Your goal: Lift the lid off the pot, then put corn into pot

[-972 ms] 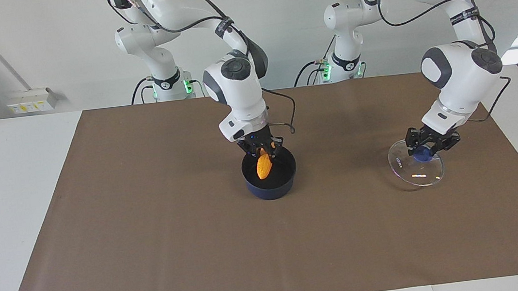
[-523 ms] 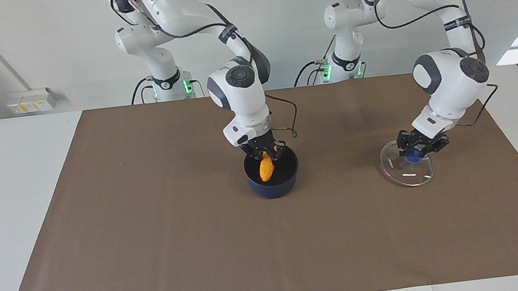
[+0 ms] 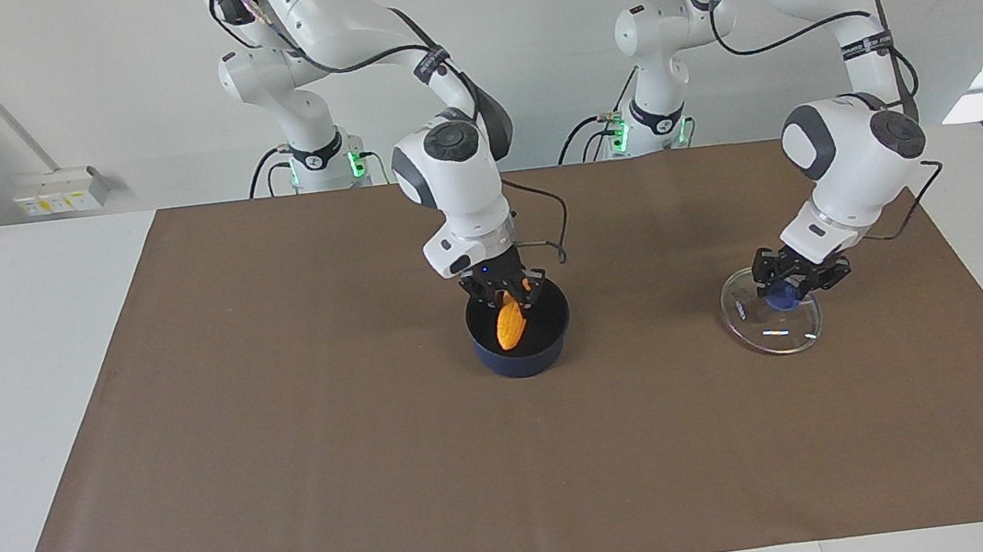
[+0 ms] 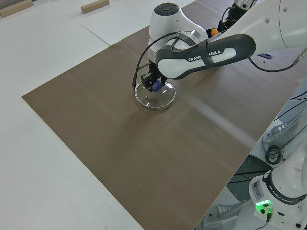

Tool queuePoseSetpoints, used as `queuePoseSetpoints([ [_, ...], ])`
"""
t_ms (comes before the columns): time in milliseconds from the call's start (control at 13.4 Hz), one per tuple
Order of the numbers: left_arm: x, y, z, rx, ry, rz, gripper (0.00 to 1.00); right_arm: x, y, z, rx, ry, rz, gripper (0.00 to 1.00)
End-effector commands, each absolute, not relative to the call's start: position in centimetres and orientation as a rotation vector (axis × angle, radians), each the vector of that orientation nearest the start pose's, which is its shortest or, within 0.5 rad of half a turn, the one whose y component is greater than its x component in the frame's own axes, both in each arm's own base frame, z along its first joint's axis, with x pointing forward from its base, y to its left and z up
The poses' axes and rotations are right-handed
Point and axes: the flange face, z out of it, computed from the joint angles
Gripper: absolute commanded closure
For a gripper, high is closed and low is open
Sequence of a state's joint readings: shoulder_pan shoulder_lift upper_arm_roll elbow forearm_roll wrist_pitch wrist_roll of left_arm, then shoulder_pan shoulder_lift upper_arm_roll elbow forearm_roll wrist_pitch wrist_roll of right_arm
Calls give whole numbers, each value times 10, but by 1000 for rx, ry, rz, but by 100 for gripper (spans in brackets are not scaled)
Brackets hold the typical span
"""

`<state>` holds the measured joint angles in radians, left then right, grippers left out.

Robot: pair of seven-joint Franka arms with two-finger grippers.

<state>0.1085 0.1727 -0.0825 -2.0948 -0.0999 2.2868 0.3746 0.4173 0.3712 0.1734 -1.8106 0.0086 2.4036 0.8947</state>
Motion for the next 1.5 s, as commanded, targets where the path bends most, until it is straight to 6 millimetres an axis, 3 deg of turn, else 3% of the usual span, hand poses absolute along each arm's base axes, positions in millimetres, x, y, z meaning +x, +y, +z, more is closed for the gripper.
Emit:
queuePoseSetpoints([
  [0,567,10,344,-3205,430,-85,91,560,365,357,-2868,469,-218,90],
  [75,567,10,343,-3206,427,-83,82,560,366,356,-2870,459,-224,81],
  [150,567,10,343,-3205,430,-83,58,560,366,357,-2873,438,-230,67],
  [224,569,3,345,-3202,452,-89,52,562,365,359,-2877,409,-240,35],
  [299,571,-1,346,-3198,463,-96,48,567,360,361,-2872,403,-253,22],
  [449,576,-1,354,-3191,472,-122,31,578,340,373,-2882,366,-281,17],
  [523,583,0,364,-3187,470,-158,28,582,329,390,-2877,334,-320,5],
  [748,586,-1,383,-3175,480,-204,19,588,284,443,-2904,305,-358,2],
  [897,585,0,407,-3130,522,-215,16,590,249,471,-2930,323,-357,0],
  [972,587,0,427,-3094,551,-234,0,590,230,484,-2948,326,-353,0],
  [1196,583,-5,505,-3062,579,-229,0,585,166,519,-3011,322,-315,0],
  [1421,579,-14,576,-3036,611,-173,0,575,118,546,-3070,200,-283,0],
])
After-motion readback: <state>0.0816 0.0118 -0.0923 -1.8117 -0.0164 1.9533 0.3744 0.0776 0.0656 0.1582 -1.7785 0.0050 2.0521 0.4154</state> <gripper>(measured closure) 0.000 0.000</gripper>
